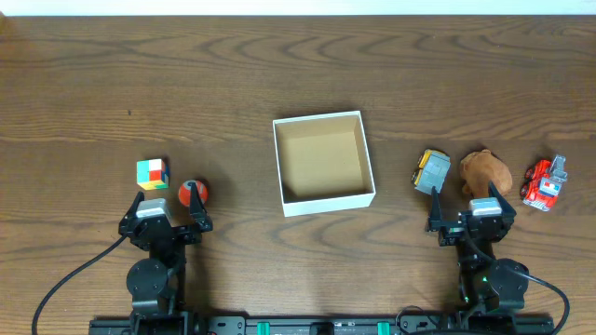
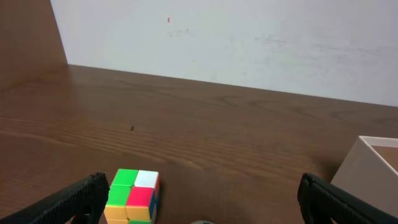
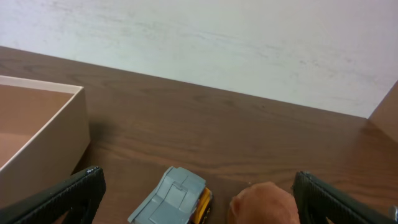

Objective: Pack container

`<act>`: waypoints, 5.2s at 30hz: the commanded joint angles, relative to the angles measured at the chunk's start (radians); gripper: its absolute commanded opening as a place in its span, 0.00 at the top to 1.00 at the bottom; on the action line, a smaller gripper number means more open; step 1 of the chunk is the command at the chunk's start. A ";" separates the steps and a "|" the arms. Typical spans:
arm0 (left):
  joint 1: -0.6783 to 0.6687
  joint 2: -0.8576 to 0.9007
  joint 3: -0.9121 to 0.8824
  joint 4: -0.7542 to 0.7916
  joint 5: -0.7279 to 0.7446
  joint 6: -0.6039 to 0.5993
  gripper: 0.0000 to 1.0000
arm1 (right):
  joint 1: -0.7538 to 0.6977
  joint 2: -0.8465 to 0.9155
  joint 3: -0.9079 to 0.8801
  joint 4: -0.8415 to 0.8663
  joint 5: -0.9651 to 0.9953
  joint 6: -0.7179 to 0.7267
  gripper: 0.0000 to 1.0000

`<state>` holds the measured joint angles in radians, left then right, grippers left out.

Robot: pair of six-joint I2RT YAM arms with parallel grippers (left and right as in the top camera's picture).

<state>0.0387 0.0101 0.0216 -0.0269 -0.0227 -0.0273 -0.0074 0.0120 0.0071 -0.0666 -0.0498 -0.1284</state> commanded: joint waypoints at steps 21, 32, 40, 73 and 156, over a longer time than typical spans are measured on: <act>0.004 -0.005 -0.018 -0.043 -0.008 0.004 0.02 | -0.006 -0.002 -0.002 -0.003 0.101 -0.115 0.01; 0.004 -0.005 -0.018 -0.043 -0.008 0.004 0.02 | -0.006 -0.002 -0.002 -0.003 0.101 -0.115 0.01; 0.004 -0.005 -0.018 -0.043 -0.008 0.004 0.02 | -0.006 -0.002 -0.002 -0.003 0.101 -0.115 0.01; 0.004 -0.005 -0.018 -0.043 -0.008 0.004 0.02 | -0.006 -0.002 -0.002 -0.003 0.101 -0.115 0.01; 0.004 0.421 0.708 -0.609 0.056 -0.151 0.02 | -0.006 0.611 0.634 -0.404 -0.097 0.270 0.01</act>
<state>0.0387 0.3153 0.5770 -0.5503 0.0235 -0.1616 -0.0074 0.5007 0.4992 -0.3832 -0.1108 0.1257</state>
